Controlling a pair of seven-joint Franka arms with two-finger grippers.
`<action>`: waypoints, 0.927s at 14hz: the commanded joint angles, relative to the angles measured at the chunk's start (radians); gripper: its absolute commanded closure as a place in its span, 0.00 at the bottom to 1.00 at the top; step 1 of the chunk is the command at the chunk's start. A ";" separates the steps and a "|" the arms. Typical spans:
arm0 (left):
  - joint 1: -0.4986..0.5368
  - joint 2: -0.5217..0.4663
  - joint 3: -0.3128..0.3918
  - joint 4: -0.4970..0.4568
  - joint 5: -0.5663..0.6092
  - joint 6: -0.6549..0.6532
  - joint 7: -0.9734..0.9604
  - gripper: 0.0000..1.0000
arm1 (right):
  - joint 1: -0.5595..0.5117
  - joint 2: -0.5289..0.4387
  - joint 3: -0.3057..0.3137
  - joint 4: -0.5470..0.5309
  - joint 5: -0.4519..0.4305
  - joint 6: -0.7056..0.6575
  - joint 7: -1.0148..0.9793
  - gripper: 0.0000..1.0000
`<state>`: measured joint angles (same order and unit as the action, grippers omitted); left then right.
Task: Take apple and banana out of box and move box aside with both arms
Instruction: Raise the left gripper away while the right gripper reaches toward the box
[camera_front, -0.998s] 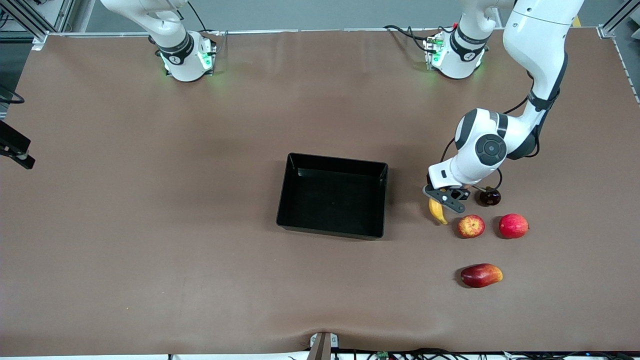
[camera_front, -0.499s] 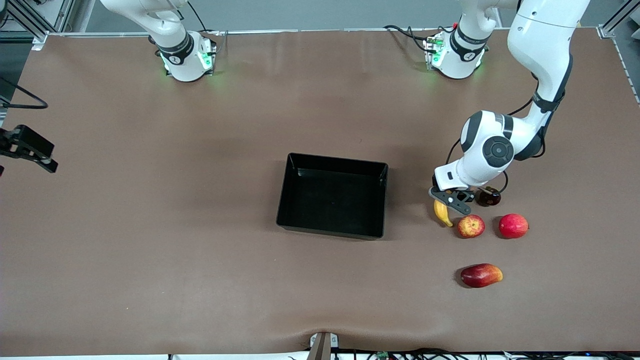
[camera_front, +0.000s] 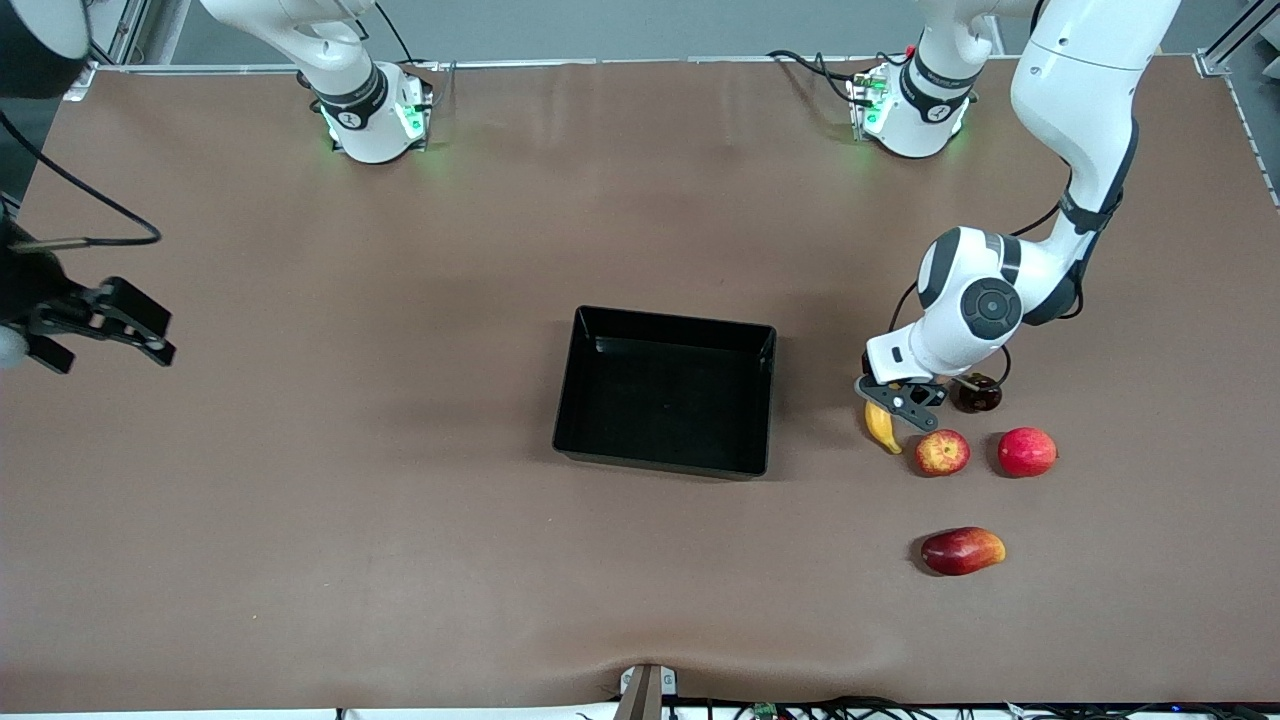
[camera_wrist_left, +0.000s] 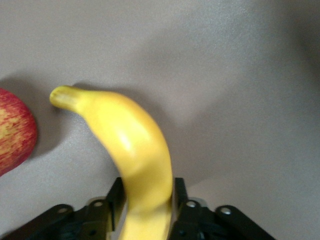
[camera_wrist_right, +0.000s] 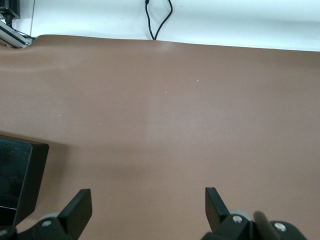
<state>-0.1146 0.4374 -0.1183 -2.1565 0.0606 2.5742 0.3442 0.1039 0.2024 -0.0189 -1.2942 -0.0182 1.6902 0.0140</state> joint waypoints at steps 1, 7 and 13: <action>0.009 -0.015 0.000 -0.002 0.019 0.009 -0.008 0.00 | -0.003 -0.006 0.011 -0.010 -0.022 0.009 0.024 0.00; 0.044 -0.035 0.006 0.111 0.019 -0.090 -0.007 0.00 | -0.003 -0.005 0.014 -0.011 -0.022 0.011 0.032 0.00; 0.049 -0.020 0.015 0.430 0.021 -0.403 -0.008 0.00 | 0.017 0.008 0.053 -0.048 -0.039 0.054 0.135 0.00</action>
<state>-0.0712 0.4112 -0.1071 -1.8278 0.0606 2.2774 0.3432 0.1157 0.2110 0.0239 -1.3171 -0.0363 1.7161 0.1143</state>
